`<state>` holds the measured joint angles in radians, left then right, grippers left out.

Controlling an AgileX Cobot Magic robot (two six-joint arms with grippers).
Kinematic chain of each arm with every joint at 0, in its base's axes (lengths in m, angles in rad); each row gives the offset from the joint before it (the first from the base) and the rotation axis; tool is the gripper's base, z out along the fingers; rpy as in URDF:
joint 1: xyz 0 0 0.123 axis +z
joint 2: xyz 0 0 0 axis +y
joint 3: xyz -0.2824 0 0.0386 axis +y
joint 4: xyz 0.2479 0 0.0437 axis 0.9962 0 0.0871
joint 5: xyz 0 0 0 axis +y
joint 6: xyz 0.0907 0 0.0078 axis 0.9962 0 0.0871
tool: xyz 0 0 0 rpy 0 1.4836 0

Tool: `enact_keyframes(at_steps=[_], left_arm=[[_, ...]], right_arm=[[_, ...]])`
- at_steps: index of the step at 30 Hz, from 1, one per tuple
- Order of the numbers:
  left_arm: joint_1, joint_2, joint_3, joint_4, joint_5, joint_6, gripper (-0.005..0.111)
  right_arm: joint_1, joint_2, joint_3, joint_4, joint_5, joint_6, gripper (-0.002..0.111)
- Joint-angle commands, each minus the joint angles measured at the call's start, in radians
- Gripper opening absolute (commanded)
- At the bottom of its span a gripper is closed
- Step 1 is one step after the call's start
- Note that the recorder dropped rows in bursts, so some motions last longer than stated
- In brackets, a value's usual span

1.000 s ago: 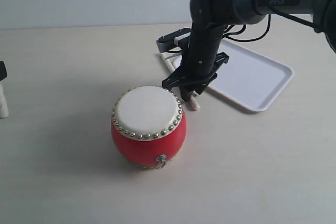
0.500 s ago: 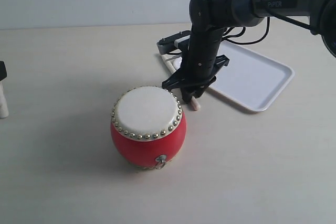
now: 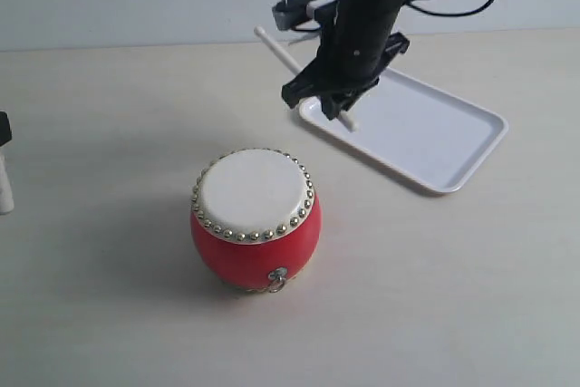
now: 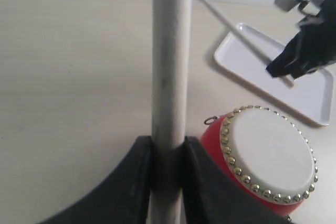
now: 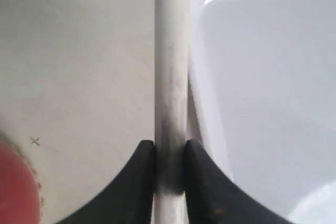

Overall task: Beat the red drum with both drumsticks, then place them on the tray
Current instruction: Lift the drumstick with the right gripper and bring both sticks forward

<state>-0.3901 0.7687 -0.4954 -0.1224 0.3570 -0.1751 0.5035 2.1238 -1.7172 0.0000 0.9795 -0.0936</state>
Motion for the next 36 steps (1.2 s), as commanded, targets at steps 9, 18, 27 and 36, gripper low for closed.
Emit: enact_keyframes(at_steps=[9, 18, 27, 36], left_arm=[[0.012, 0.247, -0.199, -0.013, 0.322, 0.175, 0.0], [0.007, 0.396, -0.228, -0.033, 0.537, 0.329, 0.0], [-0.003, 0.421, -0.225, -0.07, 0.593, 0.358, 0.0], [-0.063, 0.331, -0.156, -0.071, 0.491, 0.351, 0.0]], right_arm=[[0.001, -0.454, 0.393, 0.021, -0.063, -0.035, 0.0], [0.002, -0.716, 0.672, 0.21, 0.088, -0.133, 0.0], [0.143, -0.715, 0.674, 0.214, 0.242, -0.117, 0.0], [0.182, -0.715, 0.674, 0.188, 0.242, -0.07, 0.0]])
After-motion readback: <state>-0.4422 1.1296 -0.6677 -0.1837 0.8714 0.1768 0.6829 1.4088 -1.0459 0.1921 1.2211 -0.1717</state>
